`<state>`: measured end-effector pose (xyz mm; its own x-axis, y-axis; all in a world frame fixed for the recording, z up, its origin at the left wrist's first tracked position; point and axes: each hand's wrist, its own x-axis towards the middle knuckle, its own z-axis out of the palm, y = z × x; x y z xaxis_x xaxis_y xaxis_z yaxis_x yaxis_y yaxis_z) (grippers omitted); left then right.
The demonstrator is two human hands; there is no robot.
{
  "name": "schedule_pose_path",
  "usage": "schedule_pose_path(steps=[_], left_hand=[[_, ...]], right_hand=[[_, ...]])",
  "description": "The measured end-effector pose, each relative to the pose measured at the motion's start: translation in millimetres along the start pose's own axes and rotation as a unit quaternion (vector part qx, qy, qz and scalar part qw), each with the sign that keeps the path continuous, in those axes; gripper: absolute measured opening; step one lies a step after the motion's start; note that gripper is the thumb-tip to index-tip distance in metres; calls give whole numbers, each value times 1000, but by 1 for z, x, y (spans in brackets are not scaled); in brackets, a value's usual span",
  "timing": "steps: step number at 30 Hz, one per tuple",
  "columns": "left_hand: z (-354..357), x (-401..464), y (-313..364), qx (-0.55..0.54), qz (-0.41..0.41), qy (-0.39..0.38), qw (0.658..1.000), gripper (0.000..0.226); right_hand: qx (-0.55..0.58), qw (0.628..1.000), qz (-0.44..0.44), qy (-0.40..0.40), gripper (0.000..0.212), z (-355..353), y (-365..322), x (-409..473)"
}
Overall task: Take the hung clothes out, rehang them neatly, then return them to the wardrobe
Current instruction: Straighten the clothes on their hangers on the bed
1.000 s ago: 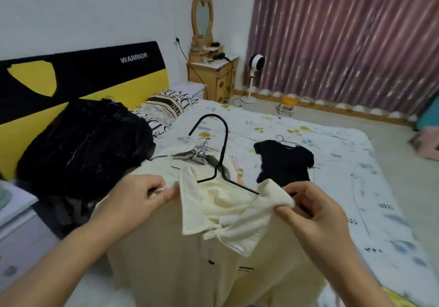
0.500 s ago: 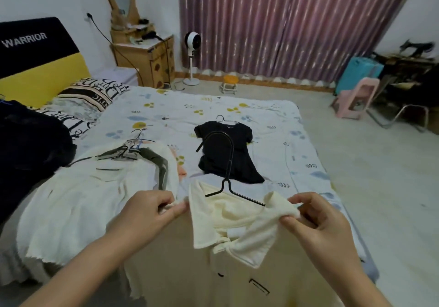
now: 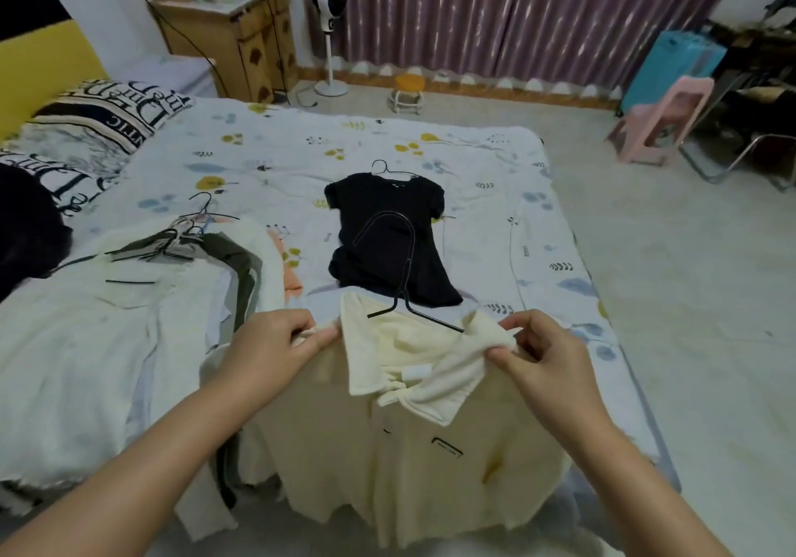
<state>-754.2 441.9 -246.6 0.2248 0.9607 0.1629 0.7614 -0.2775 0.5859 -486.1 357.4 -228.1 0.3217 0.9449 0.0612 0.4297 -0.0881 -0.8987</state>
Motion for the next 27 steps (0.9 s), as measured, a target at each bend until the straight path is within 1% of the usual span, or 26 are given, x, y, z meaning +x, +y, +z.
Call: schedule_pose_path(steps=[3,6,9,12,15,18,20,21,24,27], left_hand=[[16,34,-11,-15,-5,11,1000,48],[33,74,-27,-34,-23,20,999,36],[54,118,-46,-56,-24,19,998,39],[80,161,-63,-70,-34,5,997,39],[114,198,-81,-75,-43,-5,996,44],[153,231,-103,-69,-59,-19,996,43],[181,248,-120,-59,-67,-30,996,42],[194,255,-128,-57,-71,-35,995,42],[232,272,-154,-54,-86,-62,993,45],[263,283,-179,-37,-100,-89,990,45]], right_hand=[[-19,1000,8,3,26,13,13,37],[-47,999,17,11,21,29,24,80],[-67,997,47,15,18,47,36,127],[-115,991,68,13,18,66,54,170],[-204,976,76,24,27,83,79,207],[-307,947,84,35,40,103,114,232],[-356,930,91,19,46,119,142,241],[-364,927,93,4,49,127,156,244],[-348,928,122,-57,58,153,194,252],[-338,921,152,-123,58,178,227,258]])
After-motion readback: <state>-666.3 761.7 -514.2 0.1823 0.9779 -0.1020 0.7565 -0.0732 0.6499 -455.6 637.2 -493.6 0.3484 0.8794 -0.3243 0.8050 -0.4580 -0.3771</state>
